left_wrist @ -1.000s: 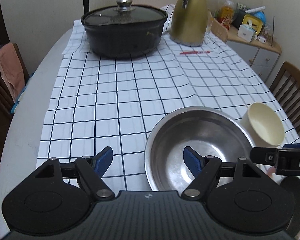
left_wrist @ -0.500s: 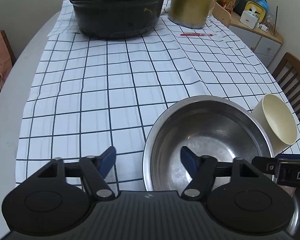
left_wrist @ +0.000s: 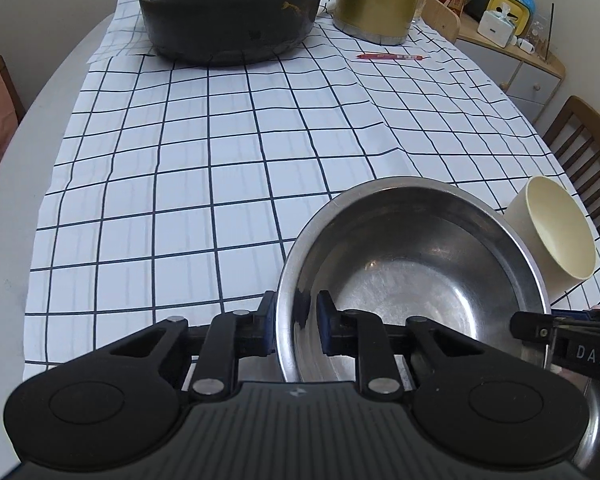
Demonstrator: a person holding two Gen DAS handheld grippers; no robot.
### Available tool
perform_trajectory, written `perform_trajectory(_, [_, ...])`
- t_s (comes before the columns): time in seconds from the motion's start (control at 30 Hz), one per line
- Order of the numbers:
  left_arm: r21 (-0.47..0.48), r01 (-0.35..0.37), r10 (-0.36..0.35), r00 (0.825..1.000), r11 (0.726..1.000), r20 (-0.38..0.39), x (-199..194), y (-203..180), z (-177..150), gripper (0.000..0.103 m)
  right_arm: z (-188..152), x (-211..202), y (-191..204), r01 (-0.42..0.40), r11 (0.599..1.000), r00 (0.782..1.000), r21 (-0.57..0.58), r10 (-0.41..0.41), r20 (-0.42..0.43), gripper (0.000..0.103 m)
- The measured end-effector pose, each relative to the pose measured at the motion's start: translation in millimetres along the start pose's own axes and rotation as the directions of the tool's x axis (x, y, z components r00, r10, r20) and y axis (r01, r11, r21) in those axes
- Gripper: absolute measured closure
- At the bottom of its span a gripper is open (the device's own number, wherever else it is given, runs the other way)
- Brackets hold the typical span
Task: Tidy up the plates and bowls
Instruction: 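Close both grippers on the rim of the large steel bowl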
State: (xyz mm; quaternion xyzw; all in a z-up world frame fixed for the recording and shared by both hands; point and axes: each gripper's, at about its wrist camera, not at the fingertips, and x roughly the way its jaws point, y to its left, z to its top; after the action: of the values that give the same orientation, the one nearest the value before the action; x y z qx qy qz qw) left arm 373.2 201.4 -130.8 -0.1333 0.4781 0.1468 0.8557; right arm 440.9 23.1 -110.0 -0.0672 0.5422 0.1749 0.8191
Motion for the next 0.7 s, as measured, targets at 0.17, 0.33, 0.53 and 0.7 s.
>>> perform_trajectory(0.17, [-0.004, -0.011, 0.011, 1.000, 1.000, 0.020, -12.1, 1.9, -3.7, 0.085, -3.4, -6.1, -1.9, -0.005, 1.000, 1.000, -0.014, 0.005, 0.017, 0.087])
perform_trajectory(0.33, [-0.024, -0.019, 0.020, 0.999, 1.000, 0.034, -36.8, 6.6, -6.9, 0.085, -6.3, -22.9, 0.5, -0.025, 0.999, 0.999, -0.029, 0.026, 0.039, 0.087])
perform_trajectory(0.53, [-0.030, -0.038, 0.039, 0.998, 0.999, 0.048, -77.4, 12.3, -20.9, 0.085, -20.0, -55.4, 8.5, -0.066, 0.996, 0.997, -0.065, 0.069, 0.047, 0.087])
perform_trajectory(0.7, [-0.049, -0.067, 0.070, 0.996, 0.997, 0.052, -111.0, 13.6, -43.0, 0.085, -39.2, -81.1, 15.7, -0.095, 0.990, 0.994, -0.101, 0.101, 0.050, 0.087])
